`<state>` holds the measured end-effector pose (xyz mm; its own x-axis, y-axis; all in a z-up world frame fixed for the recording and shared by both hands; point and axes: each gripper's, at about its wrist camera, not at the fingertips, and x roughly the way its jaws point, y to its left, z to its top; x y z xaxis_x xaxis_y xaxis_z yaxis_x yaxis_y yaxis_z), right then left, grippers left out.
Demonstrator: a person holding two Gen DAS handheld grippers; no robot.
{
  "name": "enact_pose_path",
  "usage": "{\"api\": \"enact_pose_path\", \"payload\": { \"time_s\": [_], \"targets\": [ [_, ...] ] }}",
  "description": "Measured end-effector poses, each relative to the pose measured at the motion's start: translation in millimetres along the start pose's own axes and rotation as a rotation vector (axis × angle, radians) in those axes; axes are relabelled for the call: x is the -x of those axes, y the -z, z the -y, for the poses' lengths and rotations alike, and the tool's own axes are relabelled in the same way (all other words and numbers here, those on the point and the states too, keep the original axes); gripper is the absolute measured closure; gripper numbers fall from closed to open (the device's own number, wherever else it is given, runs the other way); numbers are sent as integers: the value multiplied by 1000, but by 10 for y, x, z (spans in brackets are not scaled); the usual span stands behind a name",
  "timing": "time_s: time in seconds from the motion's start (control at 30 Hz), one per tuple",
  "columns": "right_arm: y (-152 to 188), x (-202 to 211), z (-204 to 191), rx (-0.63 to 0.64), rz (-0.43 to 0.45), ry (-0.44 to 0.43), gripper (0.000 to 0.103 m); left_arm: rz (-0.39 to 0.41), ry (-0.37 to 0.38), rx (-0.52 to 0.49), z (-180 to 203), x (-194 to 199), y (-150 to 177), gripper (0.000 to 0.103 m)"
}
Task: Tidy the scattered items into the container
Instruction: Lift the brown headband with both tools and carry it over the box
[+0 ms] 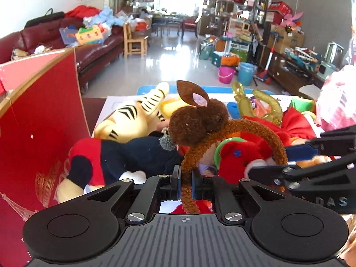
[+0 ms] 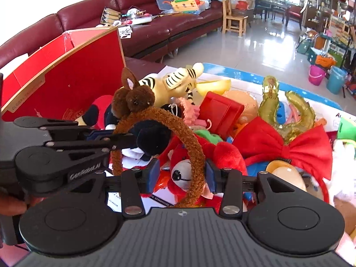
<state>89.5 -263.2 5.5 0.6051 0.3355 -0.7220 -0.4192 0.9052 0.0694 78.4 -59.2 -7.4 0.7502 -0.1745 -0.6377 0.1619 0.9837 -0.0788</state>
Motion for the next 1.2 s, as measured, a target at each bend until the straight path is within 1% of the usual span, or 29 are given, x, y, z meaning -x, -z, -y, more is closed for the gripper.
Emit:
{"api": "enact_pose_path", "payload": {
  "time_s": [0.1, 0.17, 0.2, 0.23, 0.27, 0.3, 0.33, 0.4, 0.43, 0.47, 0.5, 0.63, 0.8, 0.93, 1.03, 1.2],
  "targets": [
    [-52, -51, 2, 4, 11, 13, 54, 15, -2, -6, 8, 35, -18, 99],
    [-78, -104, 30, -24, -1, 22, 64, 26, -19, -21, 30, 51, -36, 97],
    [-92, -112, 39, -34, -2, 28, 74, 30, -31, -28, 42, 62, -39, 94],
    [-104, -110, 45, -34, -2, 27, 80, 27, -34, -29, 33, 57, -47, 91],
    [-110, -99, 51, -37, -5, 21, 81, 22, -33, -23, 18, 47, -54, 85],
    [-114, -81, 55, -42, -8, 11, 83, 15, -30, -14, 6, 37, -62, 73],
    [-117, -61, 55, -45, -8, -2, 84, 8, -28, -9, -4, 16, -68, 73],
    [-116, -10, 36, -41, 0, -19, 84, -4, -35, -11, 2, -36, -72, 74],
    [-114, 8, 17, -35, 5, -19, 84, -9, -42, -14, 14, -52, -71, 80],
    [-114, 19, 2, -28, 10, -15, 84, -11, -55, -20, 32, -53, -71, 94],
    [-116, 27, -1, -24, 15, -7, 84, -10, -64, -25, 45, -45, -71, 96],
    [-165, 74, 35, -52, 33, -4, 85, 32, -78, -35, 60, 45, -94, 97],
    [-305, 237, -9, -37, 99, -17, 85, 64, -110, -39, 56, 203, -249, 97],
    [-458, 375, -105, 10, 149, -27, 85, 74, -107, 9, -22, 356, -397, 97],
    [-604, 490, -194, 43, 199, -43, 85, 98, -108, 43, -117, 514, -506, 97],
    [-873, 650, -454, 108, 273, -99, 85, 156, -155, 95, -339, 876, -675, 97]
  ]
}}
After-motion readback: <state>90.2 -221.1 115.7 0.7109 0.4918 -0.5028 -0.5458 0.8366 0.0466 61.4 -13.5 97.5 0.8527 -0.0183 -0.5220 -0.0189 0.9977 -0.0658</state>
